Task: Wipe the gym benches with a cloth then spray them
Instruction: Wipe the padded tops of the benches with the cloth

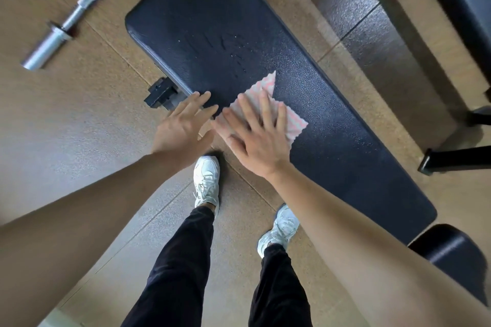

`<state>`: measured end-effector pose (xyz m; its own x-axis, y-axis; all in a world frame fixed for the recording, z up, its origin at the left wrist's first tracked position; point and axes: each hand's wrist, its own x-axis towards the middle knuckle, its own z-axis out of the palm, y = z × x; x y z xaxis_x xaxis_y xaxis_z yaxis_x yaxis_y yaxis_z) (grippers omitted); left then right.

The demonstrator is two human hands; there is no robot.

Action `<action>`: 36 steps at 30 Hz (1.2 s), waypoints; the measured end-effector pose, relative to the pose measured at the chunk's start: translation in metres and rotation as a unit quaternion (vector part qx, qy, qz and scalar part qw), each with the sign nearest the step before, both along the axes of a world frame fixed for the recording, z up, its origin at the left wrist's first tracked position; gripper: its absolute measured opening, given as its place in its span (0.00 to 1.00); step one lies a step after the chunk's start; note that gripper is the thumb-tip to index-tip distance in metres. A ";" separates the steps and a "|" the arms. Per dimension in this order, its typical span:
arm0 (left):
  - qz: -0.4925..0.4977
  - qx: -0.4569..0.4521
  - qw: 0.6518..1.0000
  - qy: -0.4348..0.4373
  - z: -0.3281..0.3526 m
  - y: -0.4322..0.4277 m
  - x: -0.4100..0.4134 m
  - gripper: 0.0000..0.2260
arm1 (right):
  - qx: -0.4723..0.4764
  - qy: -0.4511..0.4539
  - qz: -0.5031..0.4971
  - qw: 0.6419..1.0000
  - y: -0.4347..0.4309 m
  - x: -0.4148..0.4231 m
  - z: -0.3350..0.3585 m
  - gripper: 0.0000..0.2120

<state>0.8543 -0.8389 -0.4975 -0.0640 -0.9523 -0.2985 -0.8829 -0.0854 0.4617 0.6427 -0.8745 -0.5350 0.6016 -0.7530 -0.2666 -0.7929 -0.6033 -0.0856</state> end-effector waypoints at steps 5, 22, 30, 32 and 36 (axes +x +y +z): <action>-0.029 0.019 0.999 0.033 -0.003 0.005 0.013 0.23 | -0.011 0.021 0.016 1.000 -0.048 -0.010 -0.003 0.30; 0.152 -0.009 0.987 -0.057 -0.015 -0.066 0.066 0.30 | -0.020 0.016 -0.092 0.995 -0.089 0.040 -0.004 0.32; 0.159 -0.033 0.986 -0.036 -0.018 -0.070 0.072 0.28 | 0.019 -0.017 0.117 0.993 -0.061 0.068 -0.003 0.28; 0.160 -0.027 0.986 -0.041 -0.015 -0.071 0.072 0.27 | 0.015 -0.024 0.135 0.990 -0.079 0.063 -0.003 0.30; 0.152 -0.001 0.986 -0.062 -0.008 -0.076 0.072 0.27 | -0.018 -0.008 0.053 0.998 -0.135 0.060 -0.001 0.31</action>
<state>0.9264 -0.9152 -0.5058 0.2617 -0.9226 -0.2833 -0.8662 -0.3540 0.3528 0.7031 -1.0100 -0.5361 0.6823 -0.6939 -0.2302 -0.7233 -0.6864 -0.0748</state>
